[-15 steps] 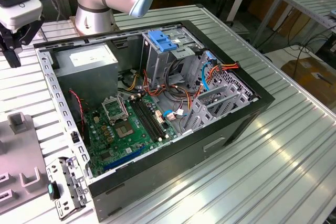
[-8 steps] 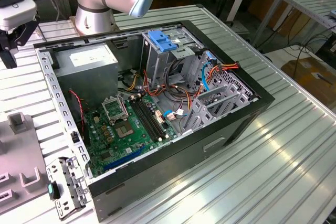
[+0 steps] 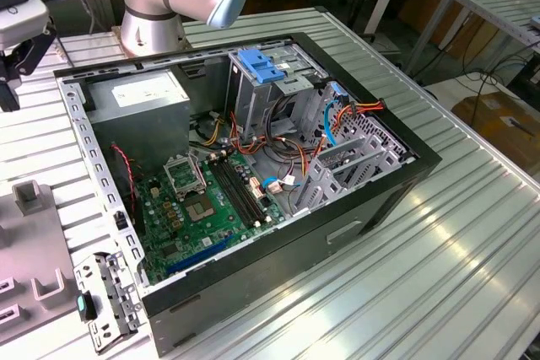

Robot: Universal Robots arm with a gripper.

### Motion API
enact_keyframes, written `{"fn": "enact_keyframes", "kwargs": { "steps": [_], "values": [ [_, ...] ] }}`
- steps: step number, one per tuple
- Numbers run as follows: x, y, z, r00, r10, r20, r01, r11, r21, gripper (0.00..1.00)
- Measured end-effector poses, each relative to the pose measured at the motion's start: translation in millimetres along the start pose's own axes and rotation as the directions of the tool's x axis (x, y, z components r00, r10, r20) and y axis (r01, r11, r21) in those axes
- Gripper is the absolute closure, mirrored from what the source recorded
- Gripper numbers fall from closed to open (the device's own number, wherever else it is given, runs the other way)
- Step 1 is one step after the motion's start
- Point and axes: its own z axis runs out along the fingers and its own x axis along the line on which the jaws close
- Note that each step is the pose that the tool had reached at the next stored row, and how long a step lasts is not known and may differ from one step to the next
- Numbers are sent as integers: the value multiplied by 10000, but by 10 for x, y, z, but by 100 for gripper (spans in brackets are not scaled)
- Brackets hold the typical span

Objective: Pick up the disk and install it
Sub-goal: 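Reach for the disk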

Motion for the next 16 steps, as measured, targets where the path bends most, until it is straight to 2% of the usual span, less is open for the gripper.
{"fn": "enact_keyframes", "kwargs": {
  "steps": [16],
  "values": [
    [110, -8, -2, 10000, 0, 0, 0, 10000, 0, 89]
  ]
}}
